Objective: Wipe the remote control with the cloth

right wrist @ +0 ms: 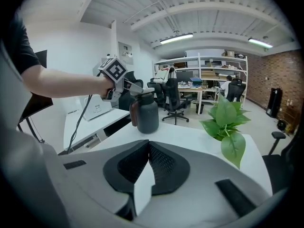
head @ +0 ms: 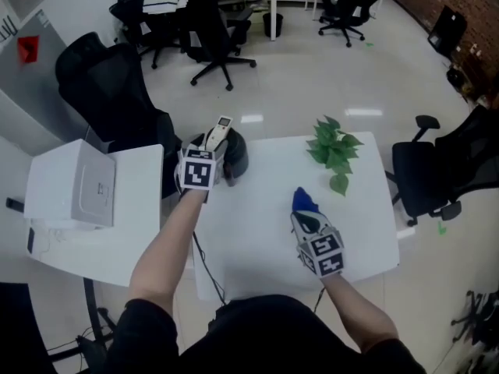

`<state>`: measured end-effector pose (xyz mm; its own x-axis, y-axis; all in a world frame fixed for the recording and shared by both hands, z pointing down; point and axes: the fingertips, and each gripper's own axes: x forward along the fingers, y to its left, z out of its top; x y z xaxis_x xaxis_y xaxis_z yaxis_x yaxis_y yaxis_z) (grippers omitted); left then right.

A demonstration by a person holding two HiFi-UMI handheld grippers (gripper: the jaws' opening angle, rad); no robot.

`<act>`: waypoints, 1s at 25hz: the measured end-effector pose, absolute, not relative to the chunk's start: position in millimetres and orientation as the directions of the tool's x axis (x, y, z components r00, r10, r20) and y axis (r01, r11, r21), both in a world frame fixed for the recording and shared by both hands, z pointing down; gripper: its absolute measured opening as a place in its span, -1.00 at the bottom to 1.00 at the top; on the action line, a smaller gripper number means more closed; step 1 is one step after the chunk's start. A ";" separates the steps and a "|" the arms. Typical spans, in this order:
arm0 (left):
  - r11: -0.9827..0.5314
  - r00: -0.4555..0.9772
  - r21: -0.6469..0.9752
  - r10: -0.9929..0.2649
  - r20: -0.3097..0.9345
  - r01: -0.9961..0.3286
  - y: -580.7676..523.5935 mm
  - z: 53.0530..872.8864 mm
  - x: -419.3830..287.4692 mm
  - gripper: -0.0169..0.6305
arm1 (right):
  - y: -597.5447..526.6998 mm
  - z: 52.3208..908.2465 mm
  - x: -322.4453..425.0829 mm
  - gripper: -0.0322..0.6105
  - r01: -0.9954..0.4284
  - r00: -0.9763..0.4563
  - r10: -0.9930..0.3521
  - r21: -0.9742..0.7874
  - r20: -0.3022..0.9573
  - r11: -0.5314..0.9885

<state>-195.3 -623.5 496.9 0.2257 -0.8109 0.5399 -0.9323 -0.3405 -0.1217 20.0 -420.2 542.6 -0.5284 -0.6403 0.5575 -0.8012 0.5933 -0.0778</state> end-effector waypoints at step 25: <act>-0.408 0.350 -0.166 -0.889 0.295 -0.898 -534.6 415.3 -164.9 -0.35 | -463.5 676.1 92.2 -0.12 -0.829 -0.299 -0.528 0.058 0.795 0.556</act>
